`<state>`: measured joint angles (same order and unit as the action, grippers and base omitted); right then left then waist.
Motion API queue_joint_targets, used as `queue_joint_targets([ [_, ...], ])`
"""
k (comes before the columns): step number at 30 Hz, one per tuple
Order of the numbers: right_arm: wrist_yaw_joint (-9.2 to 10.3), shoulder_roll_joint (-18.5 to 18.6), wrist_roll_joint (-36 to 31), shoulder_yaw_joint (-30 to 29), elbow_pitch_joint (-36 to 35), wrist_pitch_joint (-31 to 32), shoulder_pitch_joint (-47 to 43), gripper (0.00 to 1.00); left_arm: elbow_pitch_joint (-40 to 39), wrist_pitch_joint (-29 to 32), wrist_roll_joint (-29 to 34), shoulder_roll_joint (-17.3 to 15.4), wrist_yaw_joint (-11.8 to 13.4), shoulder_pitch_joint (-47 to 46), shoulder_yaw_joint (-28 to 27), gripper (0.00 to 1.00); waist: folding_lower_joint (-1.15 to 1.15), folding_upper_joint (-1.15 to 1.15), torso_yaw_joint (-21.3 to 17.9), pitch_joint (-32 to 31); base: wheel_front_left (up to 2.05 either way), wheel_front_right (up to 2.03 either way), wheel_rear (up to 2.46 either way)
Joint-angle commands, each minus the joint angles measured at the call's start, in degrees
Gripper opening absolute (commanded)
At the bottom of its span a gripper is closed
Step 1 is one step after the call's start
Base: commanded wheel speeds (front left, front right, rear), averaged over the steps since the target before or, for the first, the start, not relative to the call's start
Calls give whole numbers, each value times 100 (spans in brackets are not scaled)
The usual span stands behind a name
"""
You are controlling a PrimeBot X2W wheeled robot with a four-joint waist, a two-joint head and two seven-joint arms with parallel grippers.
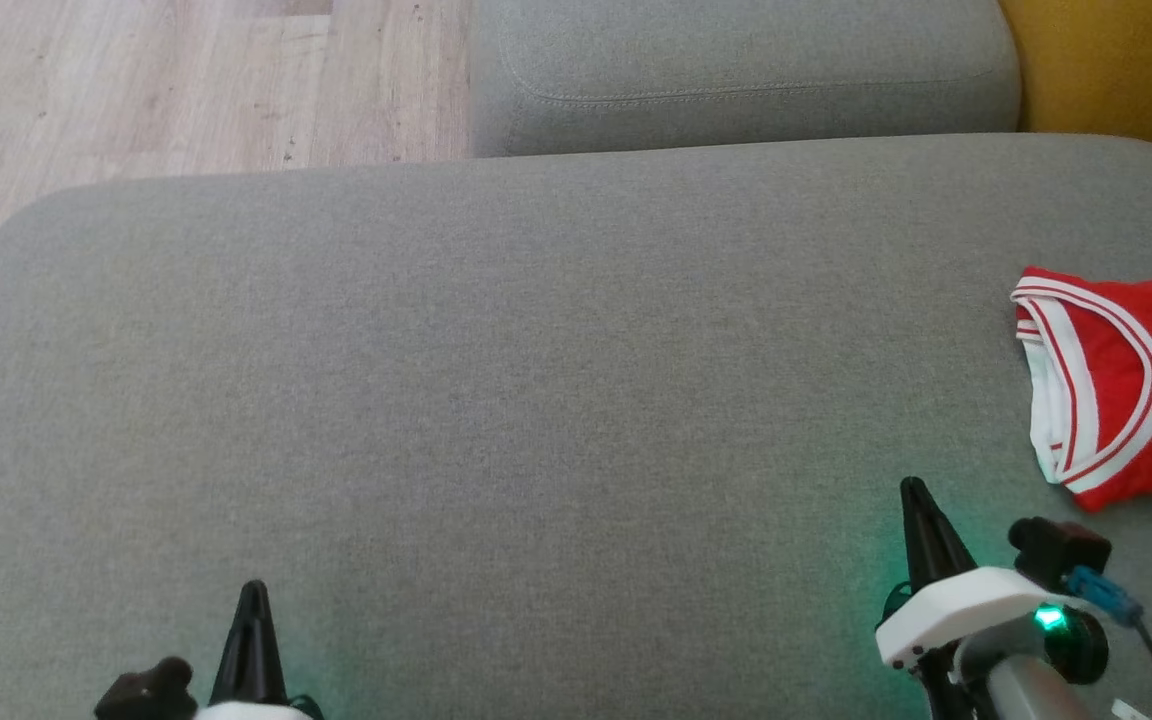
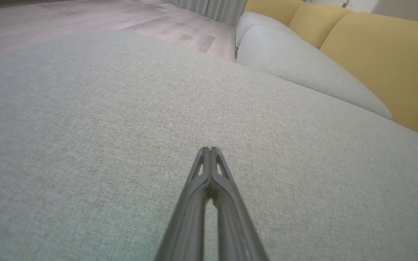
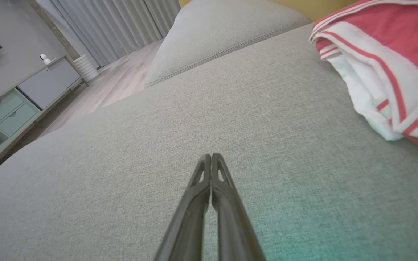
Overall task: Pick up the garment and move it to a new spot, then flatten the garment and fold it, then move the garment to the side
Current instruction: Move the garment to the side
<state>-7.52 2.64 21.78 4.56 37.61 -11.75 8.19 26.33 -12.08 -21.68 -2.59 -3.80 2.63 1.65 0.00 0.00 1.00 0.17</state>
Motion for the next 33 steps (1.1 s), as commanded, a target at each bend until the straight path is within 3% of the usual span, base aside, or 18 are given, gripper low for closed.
queue_joint_targets([
  [1,0,17,199,-53,-240,41,226,0,-215,47,-184,-6,-31,-247,-105,0,0,0,-2,0,0,0,0],
  [33,1,19,2233,-365,-873,569,97,0,-520,581,-2226,-13,-131,-432,-312,0,0,0,-31,0,0,0,0],
])
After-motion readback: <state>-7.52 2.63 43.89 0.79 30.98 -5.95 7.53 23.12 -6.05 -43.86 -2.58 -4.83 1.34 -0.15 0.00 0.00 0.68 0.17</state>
